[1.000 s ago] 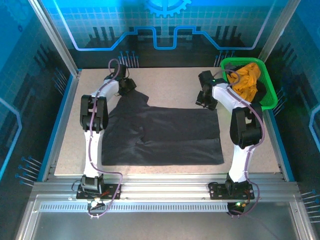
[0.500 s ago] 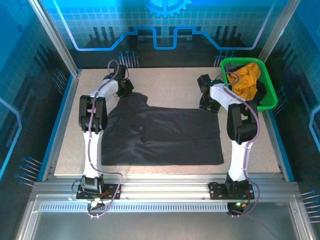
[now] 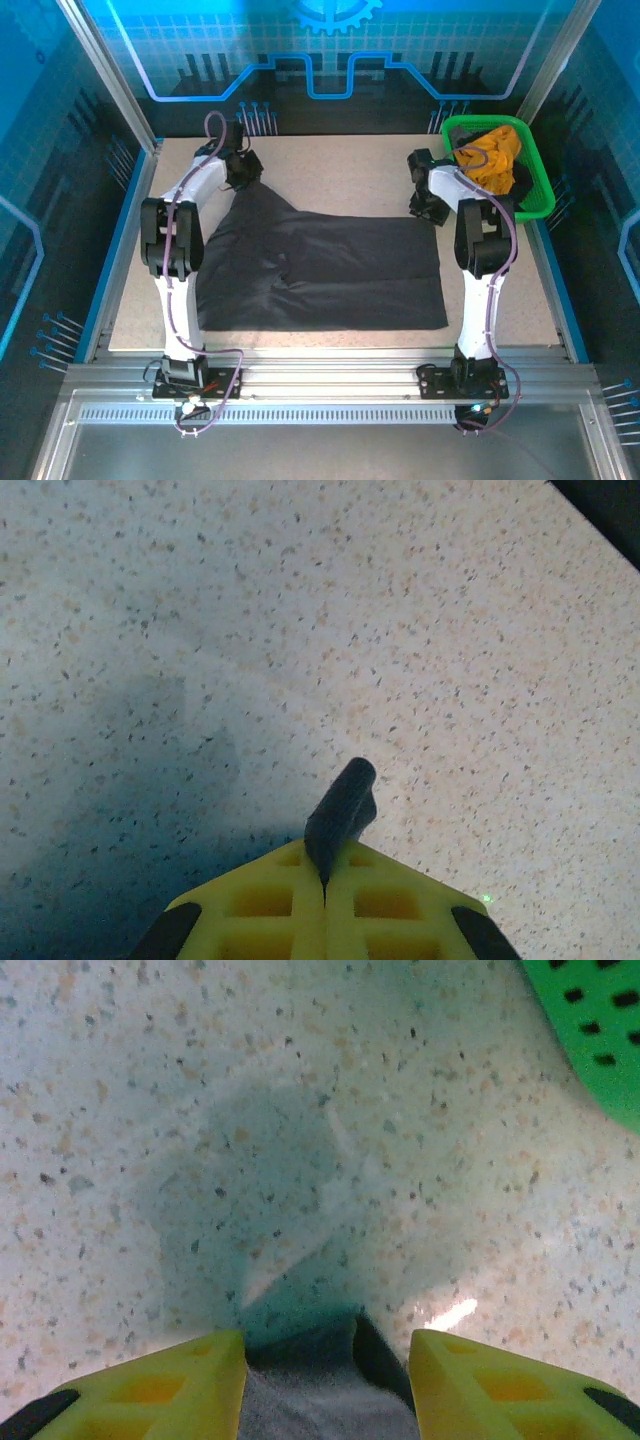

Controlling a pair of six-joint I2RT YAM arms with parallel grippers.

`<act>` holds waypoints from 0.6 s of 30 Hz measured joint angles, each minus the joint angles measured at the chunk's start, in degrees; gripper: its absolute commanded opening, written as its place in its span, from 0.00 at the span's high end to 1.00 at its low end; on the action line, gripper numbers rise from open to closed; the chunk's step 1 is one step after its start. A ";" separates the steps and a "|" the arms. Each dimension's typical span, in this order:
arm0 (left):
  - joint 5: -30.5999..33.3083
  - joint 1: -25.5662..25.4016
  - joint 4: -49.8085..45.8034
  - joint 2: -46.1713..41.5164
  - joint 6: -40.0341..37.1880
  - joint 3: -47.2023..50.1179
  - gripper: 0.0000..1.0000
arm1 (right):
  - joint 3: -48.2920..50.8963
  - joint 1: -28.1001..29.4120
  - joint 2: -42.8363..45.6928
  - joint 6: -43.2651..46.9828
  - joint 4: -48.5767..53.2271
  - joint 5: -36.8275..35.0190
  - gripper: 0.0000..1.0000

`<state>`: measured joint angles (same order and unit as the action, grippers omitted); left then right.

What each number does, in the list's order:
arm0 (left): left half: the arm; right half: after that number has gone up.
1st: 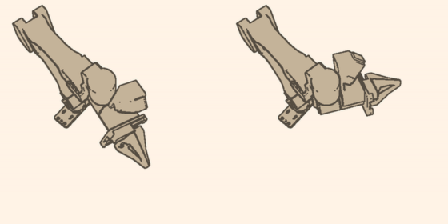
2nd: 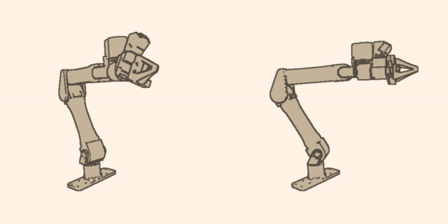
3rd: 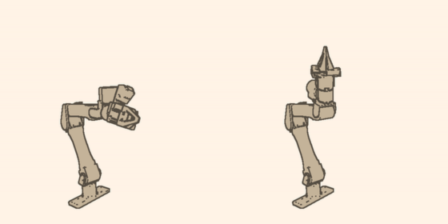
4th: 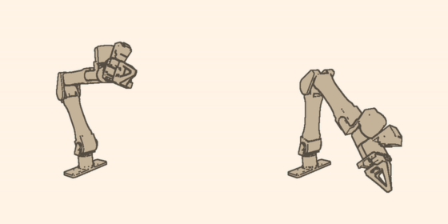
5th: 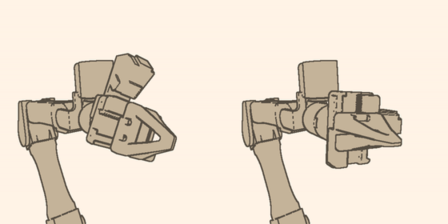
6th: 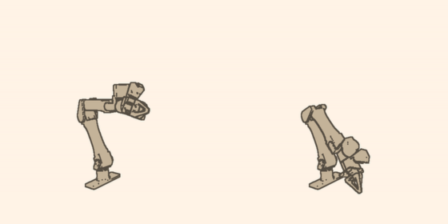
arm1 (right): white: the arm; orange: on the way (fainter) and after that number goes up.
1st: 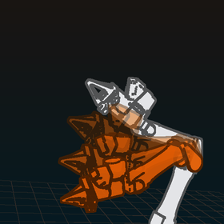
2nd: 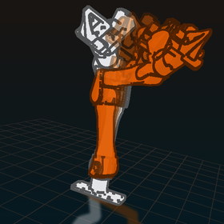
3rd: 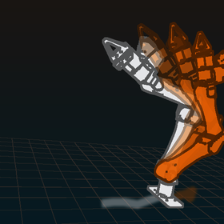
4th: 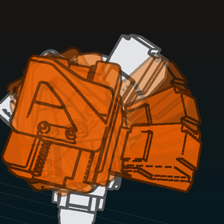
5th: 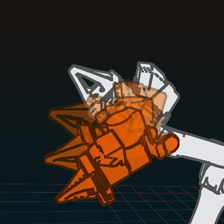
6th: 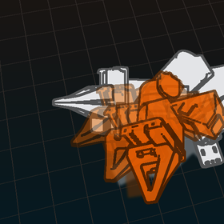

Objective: Fold and stack the t-shirts

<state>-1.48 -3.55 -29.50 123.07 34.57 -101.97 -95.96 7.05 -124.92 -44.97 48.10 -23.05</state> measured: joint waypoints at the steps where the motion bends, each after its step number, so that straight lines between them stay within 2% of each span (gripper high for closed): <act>1: -0.09 0.00 -0.02 -0.11 0.00 0.44 1.00 | -0.13 -0.15 -0.24 0.31 -0.37 0.35 0.53; 7: -0.52 0.00 -0.04 -0.46 0.00 2.10 1.00 | -2.32 -0.37 -1.97 1.70 -0.13 1.46 0.59; 8: -0.52 0.00 -0.07 -0.55 0.00 2.10 1.00 | -2.45 -0.42 -1.97 1.81 -0.11 1.46 0.66; 9: -0.55 0.00 -0.07 -0.66 0.00 2.10 1.00 | -2.58 -0.46 -1.97 2.03 0.02 1.46 0.78; 13: -0.57 0.00 -0.07 -1.31 0.00 2.12 1.00 | -2.71 -0.79 -1.97 2.47 0.33 2.12 1.00; 18: -0.55 0.00 -0.26 -3.04 0.00 2.54 1.00 | -2.51 -0.96 -1.88 2.71 0.17 2.49 1.00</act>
<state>-2.02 -3.55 -29.76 120.03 34.57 -99.44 -98.48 6.09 -126.80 -42.26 48.27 -20.56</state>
